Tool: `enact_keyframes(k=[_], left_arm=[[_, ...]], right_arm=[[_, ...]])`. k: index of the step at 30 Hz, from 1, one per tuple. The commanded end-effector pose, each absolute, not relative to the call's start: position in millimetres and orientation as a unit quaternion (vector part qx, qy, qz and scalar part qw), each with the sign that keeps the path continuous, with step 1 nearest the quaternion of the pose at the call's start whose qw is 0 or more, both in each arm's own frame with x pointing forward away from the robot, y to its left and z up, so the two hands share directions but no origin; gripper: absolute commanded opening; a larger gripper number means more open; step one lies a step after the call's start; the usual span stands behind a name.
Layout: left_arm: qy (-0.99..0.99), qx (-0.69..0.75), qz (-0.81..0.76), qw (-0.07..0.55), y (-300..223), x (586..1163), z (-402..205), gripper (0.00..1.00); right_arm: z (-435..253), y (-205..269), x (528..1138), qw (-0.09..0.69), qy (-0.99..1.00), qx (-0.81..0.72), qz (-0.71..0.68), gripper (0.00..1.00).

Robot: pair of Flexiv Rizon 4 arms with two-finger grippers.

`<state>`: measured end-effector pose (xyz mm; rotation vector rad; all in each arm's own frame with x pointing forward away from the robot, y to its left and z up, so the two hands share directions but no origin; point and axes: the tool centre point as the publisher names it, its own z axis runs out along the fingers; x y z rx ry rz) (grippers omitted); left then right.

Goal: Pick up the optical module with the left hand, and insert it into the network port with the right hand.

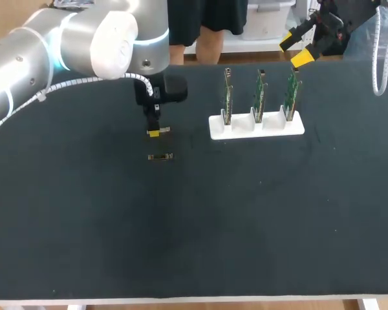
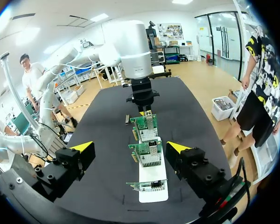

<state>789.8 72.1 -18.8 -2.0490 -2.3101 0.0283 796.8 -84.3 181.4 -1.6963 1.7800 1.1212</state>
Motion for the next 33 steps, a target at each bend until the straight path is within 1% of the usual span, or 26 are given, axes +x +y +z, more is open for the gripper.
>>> enact_keyframes(k=[1,7,18,26,33], left_arm=[[-0.746,-0.665,0.011,0.028,70,794,-18,0.00],[-0.743,-0.669,0.010,-0.002,60,799,-5,0.00],[-0.749,-0.652,0.023,-0.116,33,822,46,0.00],[-0.743,-0.652,0.020,-0.153,25,825,64,0.00],[-0.756,-0.618,0.051,-0.209,23,832,87,0.00]], right_arm=[[182,-85,805,0.066,0.529,-0.647,0.545,1.00],[182,-85,805,0.066,0.529,-0.647,0.545,1.00],[182,-85,805,0.066,0.529,-0.647,0.545,1.00],[182,-85,805,0.066,0.529,-0.647,0.545,1.00],[182,-85,805,0.066,0.529,-0.647,0.545,1.00]])
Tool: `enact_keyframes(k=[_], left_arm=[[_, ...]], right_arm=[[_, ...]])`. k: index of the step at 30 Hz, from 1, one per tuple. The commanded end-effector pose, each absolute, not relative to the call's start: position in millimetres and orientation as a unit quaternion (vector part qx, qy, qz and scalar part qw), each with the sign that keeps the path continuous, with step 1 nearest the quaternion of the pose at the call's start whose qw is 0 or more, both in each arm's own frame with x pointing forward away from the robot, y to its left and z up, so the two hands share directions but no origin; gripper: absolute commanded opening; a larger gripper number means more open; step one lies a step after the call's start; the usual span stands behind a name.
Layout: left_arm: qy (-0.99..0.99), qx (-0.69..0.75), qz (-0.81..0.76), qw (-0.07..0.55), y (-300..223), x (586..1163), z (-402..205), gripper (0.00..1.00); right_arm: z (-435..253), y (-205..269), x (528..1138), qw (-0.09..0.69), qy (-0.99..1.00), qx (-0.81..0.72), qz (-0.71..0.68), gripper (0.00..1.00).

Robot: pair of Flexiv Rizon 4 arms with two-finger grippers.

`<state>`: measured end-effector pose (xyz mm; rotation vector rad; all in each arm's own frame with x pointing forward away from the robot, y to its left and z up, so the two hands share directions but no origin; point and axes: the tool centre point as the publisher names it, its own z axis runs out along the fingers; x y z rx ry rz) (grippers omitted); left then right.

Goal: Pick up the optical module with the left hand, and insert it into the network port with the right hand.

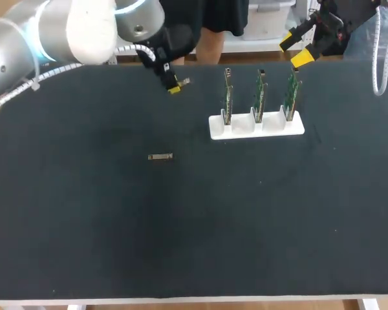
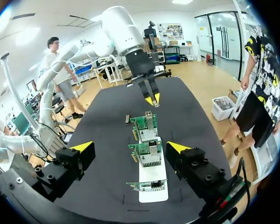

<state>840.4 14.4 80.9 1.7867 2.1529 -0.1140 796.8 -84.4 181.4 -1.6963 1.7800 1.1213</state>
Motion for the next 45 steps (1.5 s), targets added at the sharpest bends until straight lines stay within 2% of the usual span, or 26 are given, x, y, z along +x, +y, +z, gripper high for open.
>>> enact_keyframes(k=[1,6,15,28,45], left_arm=[[0.757,0.614,-0.055,0.216,24,834,89,0.00],[0.757,0.602,-0.071,0.244,22,836,100,0.00],[0.738,0.563,-0.156,0.339,6,843,134,0.00],[0.691,0.529,-0.250,0.425,-12,854,174,0.00],[0.623,0.493,-0.396,0.461,-61,859,194,0.00]], right_arm=[[182,-85,805,0.066,0.529,-0.647,0.545,1.00],[182,-85,805,0.066,0.529,-0.647,0.545,1.00],[182,-85,805,0.066,0.529,-0.647,0.545,1.00],[182,-85,805,0.066,0.529,-0.647,0.545,1.00],[182,-85,805,0.066,0.529,-0.647,0.545,1.00]])
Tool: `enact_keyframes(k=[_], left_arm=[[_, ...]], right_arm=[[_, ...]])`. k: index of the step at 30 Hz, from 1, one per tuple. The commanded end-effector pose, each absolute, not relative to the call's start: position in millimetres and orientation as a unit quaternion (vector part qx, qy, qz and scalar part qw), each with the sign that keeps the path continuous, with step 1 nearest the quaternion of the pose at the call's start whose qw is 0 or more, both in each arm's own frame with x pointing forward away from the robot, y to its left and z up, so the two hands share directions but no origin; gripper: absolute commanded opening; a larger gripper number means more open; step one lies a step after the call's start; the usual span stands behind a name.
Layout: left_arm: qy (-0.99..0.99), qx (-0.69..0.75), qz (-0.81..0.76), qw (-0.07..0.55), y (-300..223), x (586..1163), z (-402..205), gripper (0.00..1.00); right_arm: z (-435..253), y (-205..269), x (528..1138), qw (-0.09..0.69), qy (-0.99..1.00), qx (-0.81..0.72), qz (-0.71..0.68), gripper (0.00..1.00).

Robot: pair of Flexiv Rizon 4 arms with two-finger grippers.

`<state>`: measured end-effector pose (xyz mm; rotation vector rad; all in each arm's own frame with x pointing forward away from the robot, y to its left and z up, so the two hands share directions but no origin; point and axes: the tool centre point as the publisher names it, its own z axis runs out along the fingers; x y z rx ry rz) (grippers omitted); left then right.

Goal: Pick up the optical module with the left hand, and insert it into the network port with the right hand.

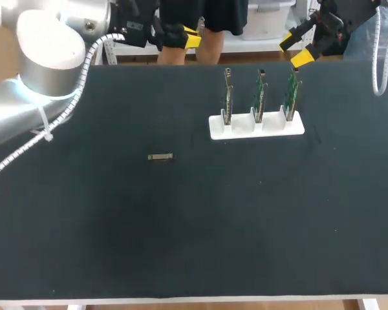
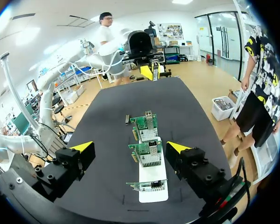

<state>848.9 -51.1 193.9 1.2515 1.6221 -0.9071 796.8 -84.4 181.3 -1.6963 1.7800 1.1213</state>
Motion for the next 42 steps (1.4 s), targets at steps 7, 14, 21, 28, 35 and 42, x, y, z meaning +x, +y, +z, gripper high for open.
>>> enact_keyframes(k=[7,14,21,28,35,42], left_arm=[[0.589,0.506,-0.415,0.474,-80,856,212,0.00],[0.583,0.514,-0.423,0.466,-92,847,211,0.00],[0.583,0.500,-0.435,0.471,-101,841,205,0.00],[0.575,0.490,-0.448,0.477,-111,841,203,0.00],[0.564,0.497,-0.458,0.474,-126,834,201,0.00],[0.558,0.499,-0.470,0.467,-138,827,199,0.00]], right_arm=[[182,-85,805,0.066,0.529,-0.647,0.545,1.00],[182,-85,805,0.066,0.529,-0.647,0.545,1.00],[182,-85,805,0.066,0.529,-0.647,0.545,1.00],[182,-85,805,0.066,0.529,-0.647,0.545,1.00],[182,-85,805,0.066,0.529,-0.647,0.545,1.00],[182,-85,805,0.066,0.529,-0.647,0.545,1.00]])
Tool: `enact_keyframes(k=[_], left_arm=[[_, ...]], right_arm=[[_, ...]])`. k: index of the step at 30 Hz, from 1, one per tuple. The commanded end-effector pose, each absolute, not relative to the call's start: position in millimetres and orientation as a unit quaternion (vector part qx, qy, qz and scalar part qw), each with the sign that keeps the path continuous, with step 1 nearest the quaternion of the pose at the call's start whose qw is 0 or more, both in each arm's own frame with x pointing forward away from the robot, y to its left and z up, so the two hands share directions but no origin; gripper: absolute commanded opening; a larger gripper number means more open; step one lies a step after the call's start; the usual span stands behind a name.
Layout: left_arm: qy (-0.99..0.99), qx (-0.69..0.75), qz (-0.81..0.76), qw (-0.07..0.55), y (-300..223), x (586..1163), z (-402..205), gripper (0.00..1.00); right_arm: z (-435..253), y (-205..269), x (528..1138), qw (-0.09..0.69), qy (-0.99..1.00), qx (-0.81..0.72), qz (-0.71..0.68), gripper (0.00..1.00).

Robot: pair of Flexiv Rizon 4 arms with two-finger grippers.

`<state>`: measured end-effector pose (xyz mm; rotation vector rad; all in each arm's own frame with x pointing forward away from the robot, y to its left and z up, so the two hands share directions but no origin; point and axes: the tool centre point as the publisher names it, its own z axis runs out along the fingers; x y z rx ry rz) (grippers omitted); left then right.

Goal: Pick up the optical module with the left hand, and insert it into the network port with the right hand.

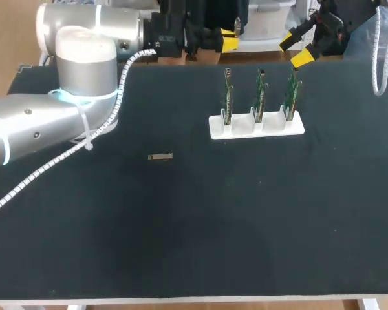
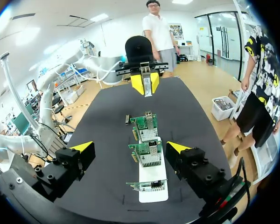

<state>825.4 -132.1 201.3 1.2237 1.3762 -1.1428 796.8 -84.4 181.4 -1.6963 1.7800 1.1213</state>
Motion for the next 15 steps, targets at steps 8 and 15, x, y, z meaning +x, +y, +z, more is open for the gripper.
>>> enact_keyframes(k=[8,15], left_arm=[[0.556,0.500,-0.479,0.460,-148,822,196,0.00],[0.553,0.500,-0.488,0.455,-162,816,193,0.00]], right_arm=[[182,-85,805,0.066,0.529,-0.647,0.545,1.00],[182,-85,805,0.066,0.529,-0.647,0.545,1.00]])
